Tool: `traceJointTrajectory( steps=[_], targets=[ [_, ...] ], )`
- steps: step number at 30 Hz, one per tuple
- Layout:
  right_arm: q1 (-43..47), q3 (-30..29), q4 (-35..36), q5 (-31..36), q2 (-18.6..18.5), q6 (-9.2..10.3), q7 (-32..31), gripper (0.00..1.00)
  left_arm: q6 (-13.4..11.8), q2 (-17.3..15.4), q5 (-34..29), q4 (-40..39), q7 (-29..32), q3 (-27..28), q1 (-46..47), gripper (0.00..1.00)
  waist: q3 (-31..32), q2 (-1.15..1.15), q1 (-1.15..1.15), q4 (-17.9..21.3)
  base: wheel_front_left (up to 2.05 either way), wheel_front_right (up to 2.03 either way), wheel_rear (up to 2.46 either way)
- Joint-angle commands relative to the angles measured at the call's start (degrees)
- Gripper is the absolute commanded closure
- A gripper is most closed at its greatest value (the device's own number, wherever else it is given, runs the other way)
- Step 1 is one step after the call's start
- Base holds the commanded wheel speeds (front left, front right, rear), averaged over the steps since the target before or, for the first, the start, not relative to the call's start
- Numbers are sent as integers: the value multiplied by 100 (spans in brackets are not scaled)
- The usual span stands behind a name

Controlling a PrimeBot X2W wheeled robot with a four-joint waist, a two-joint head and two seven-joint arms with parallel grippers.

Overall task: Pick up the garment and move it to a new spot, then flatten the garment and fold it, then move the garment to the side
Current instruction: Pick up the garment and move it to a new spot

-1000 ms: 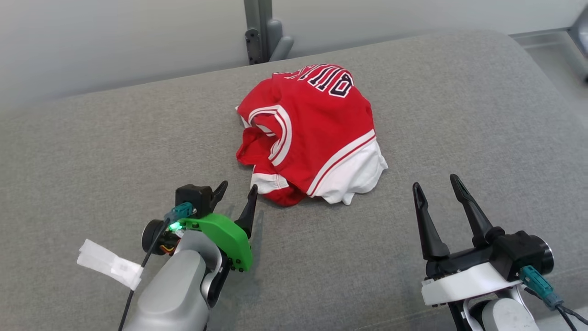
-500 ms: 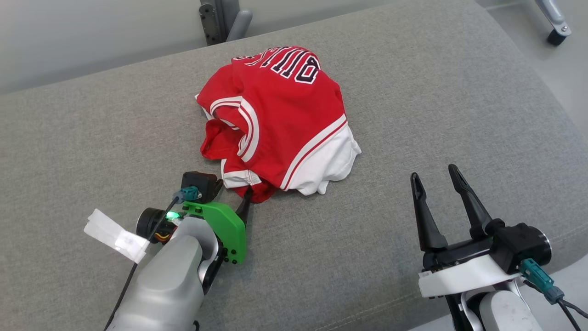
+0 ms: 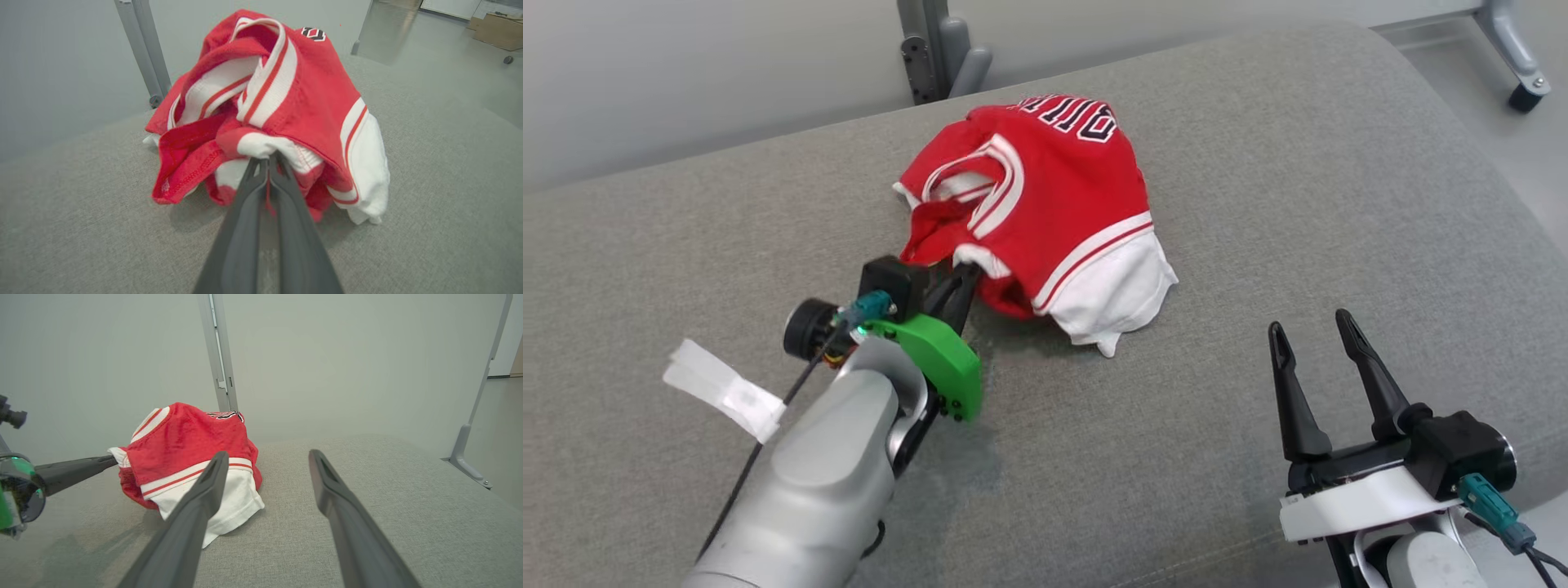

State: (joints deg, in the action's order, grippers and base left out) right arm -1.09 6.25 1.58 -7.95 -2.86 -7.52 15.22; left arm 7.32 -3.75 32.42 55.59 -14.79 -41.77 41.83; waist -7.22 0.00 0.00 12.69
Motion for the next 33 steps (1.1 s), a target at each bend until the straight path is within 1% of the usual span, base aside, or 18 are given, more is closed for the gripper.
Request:
traceJointTrajectory(
  steps=[1, 4, 7, 11, 13, 14, 21, 23, 26, 30, 33],
  targets=[
    [122, -26, -1, -22, -5, 6, 5, 0, 7, -163, -101, -399, -40, 167, 114, 100, 204, 0, 0, -261, 0, 0, 0],
    [212, 6, -12, -73, -6, 6, 5, 0, -4, -291, -169, -966, -34, 426, 110, 100, 332, 0, 0, -429, 0, 0, 0],
    [253, 27, -18, -80, -6, 6, 4, 0, -2, -427, -160, -1357, -32, 627, 203, 100, 435, 0, 0, -574, 0, 0, 0],
    [310, -10, -20, -78, -7, 6, 4, 0, 0, -670, 32, -1708, -32, 926, 439, 100, 526, 0, 0, -748, 0, 0, 0],
    [337, -14, -23, -54, -6, 6, 4, 0, 3, -870, 204, -1832, 27, 1133, 586, 100, 567, 0, 0, -821, 0, 0, 0],
    [337, -14, -23, -54, -6, 6, 4, 0, 3, -870, 204, -1832, 27, 1133, 586, 100, 567, 0, 0, -821, 0, 0, 0],
    [402, -95, -27, 12, -5, 6, 4, 0, -35, -1713, 425, -2100, 386, 1647, 1119, 100, 580, 0, 0, -1067, 0, 0, 0],
    [402, -102, -38, 24, -6, 6, 5, 0, -23, -1866, 510, -2166, 492, 1714, 1242, 100, 558, 0, 0, -1132, 0, 0, 0],
    [364, -93, -48, 29, -6, 6, 4, 0, -16, -2131, 433, -2194, 617, 1720, 1423, 100, 505, 0, 0, -1218, 0, 0, 0],
    [222, -66, -28, 38, -7, 6, 4, 0, -263, -2549, 87, -2026, 722, 1699, 1685, 100, 393, 0, 0, -1274, 0, 0, 0],
    [149, -44, -4, 52, -7, 6, 4, 0, -469, -2848, -3, -1784, 781, 1805, 1863, 100, 299, 0, 0, -1282, 0, 0, 0]
  ],
)
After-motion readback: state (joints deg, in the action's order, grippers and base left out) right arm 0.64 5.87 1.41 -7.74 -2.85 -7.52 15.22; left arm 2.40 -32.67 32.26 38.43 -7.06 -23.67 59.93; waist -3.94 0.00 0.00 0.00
